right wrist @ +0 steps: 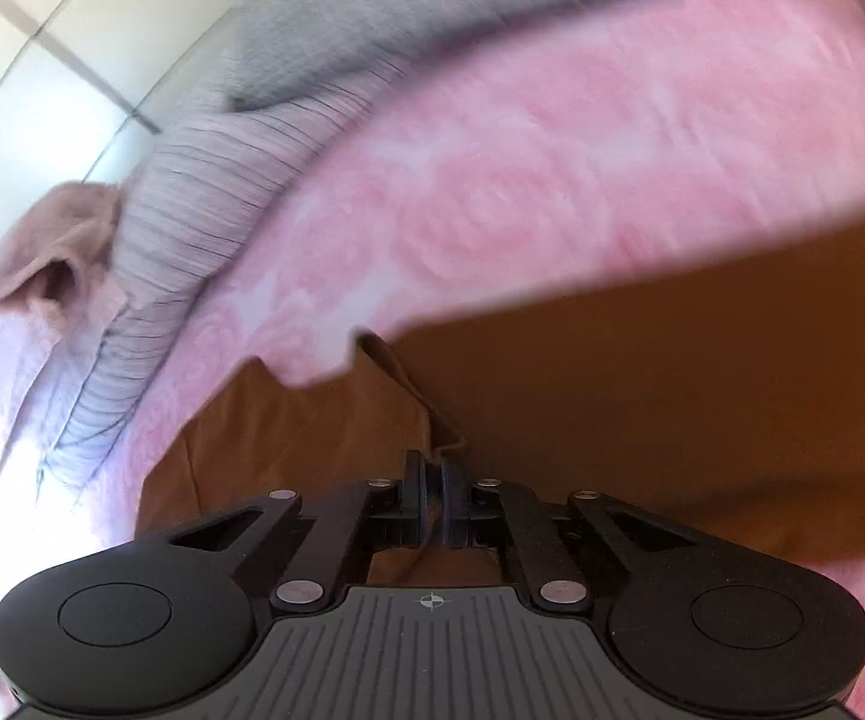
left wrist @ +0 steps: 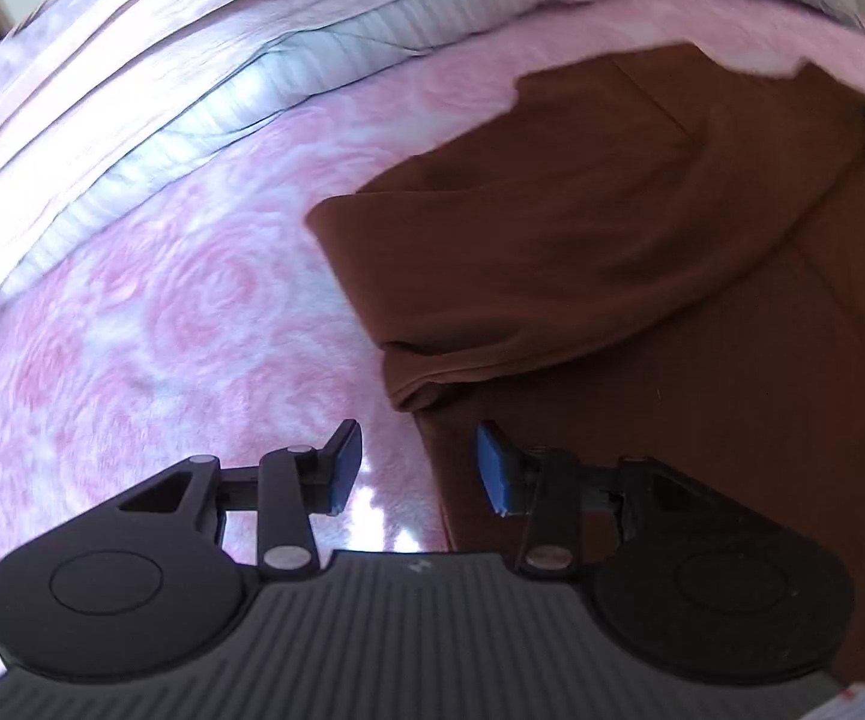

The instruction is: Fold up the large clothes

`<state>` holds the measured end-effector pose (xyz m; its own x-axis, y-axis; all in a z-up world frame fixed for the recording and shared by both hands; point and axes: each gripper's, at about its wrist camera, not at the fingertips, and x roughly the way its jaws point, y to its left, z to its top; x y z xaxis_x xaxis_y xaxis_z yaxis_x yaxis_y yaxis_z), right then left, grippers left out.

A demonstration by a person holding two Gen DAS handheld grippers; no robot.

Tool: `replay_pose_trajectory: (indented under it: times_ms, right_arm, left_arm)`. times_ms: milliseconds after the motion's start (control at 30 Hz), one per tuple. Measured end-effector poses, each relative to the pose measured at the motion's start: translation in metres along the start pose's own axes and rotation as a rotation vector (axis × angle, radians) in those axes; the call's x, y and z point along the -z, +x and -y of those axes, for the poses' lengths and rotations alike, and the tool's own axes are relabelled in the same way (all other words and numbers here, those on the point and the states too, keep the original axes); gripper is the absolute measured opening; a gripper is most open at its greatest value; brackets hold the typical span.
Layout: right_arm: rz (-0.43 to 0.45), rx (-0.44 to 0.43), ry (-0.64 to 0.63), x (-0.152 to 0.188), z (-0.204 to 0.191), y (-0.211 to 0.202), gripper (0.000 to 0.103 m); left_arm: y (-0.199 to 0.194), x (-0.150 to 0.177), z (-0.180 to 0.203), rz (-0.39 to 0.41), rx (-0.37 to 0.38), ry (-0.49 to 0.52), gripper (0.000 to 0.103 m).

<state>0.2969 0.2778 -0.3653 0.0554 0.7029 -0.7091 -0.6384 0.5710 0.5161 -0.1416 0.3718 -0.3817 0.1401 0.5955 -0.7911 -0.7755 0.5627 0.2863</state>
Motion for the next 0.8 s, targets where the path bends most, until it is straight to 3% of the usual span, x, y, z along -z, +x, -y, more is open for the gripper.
replay_pose_trajectory:
  times_ms: [100,167,233,300,400,600,633,733,800]
  right_arm:
    - [0.143,-0.066,-0.126,-0.005,-0.028,-0.041,0.000]
    - [0.191,-0.065,-0.166,-0.005,-0.035,-0.061,0.000]
    - [0.158,-0.009,-0.177,-0.001,-0.028,-0.058,0.001]
    - [0.072,0.071,-0.136,0.006,-0.010,-0.042,0.001]
    - [0.021,0.108,-0.081,0.013,0.008,-0.031,0.001]
    - [0.225,-0.033,-0.167,0.018,-0.002,-0.069,0.000]
    - [0.206,-0.012,-0.169,0.018,0.003,-0.063,0.000]
    - [-0.020,0.154,-0.116,0.030,0.033,-0.022,0.001]
    - [-0.001,0.124,-0.070,0.031,0.040,-0.027,0.001]
  left_arm:
    - [0.004,0.002,0.002,0.022,-0.015,0.014,0.038]
    - [0.006,-0.001,0.004,0.043,-0.029,0.030,0.038]
    - [0.011,-0.009,0.006,0.055,-0.033,0.059,0.037]
    - [0.016,-0.013,0.010,0.045,-0.037,0.123,0.015]
    - [0.019,-0.013,0.010,0.042,-0.049,0.205,0.009]
    - [0.014,-0.014,-0.004,0.049,-0.025,0.182,0.009]
    - [0.017,-0.013,-0.002,0.038,-0.028,0.194,0.009]
    - [0.025,-0.009,0.009,0.005,-0.040,0.243,0.009]
    - [0.024,-0.007,0.011,0.009,-0.047,0.259,0.009]
